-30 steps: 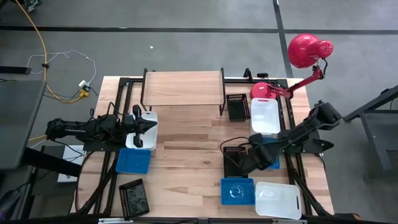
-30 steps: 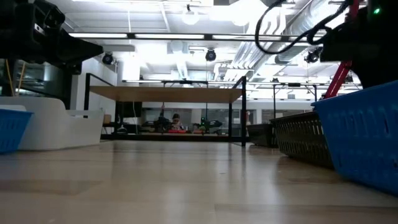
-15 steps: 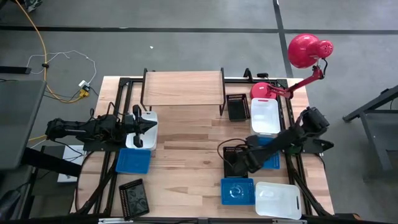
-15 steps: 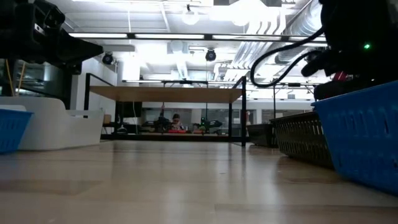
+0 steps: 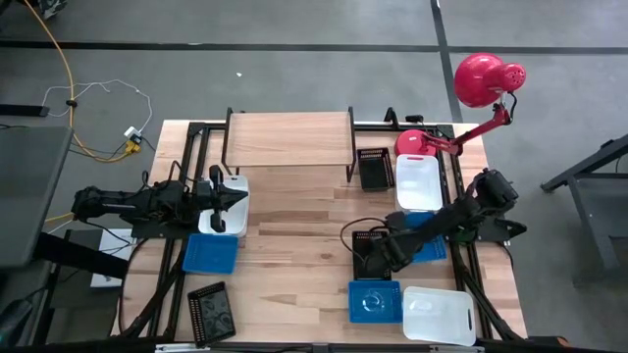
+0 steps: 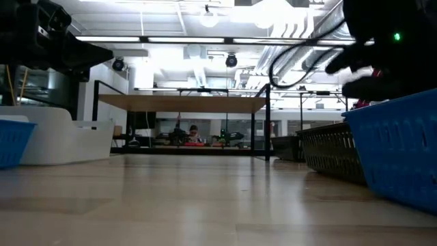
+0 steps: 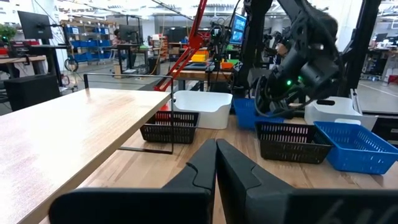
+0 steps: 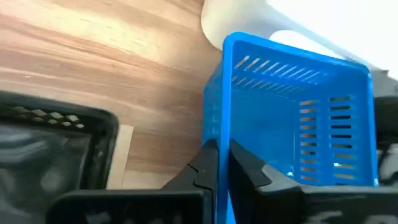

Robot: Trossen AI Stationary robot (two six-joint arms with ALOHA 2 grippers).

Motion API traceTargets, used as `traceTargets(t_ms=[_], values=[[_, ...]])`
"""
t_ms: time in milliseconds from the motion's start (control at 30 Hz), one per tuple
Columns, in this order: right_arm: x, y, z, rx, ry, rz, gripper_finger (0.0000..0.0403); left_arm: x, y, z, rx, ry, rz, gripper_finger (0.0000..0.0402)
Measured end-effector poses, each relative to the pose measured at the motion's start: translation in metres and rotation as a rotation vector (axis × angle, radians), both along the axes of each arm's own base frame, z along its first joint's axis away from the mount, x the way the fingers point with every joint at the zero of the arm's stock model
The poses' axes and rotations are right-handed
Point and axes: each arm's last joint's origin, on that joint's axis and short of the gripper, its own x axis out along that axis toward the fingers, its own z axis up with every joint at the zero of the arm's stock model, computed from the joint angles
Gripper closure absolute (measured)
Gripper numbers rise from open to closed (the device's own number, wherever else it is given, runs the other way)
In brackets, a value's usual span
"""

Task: Stack baskets on shelf by color
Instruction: Put the top right blue bin on the shelf

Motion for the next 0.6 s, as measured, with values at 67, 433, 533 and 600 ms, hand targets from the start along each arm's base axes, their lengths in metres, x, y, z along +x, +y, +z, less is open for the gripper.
traceTargets(t_ms=[67,433,533,600], values=[[0.004,0.002,0.012,-0.012,0.004,0.028,0.0398,0.000,0.000,0.000,-0.001,0.000,0.000,0.0401],[0.039,0.041,0.112,0.014,-0.201,0.615,0.0401,0.000,0.000,0.000,0.000,0.000,-0.001,0.0401],[0.045,0.070,0.133,0.057,-0.314,0.938,0.0402,0.000,0.000,0.000,0.000,0.000,0.000,0.0401],[0.044,0.088,0.140,0.100,-0.368,1.097,0.0402,0.000,0.000,0.000,-0.001,0.000,-0.001,0.0401]])
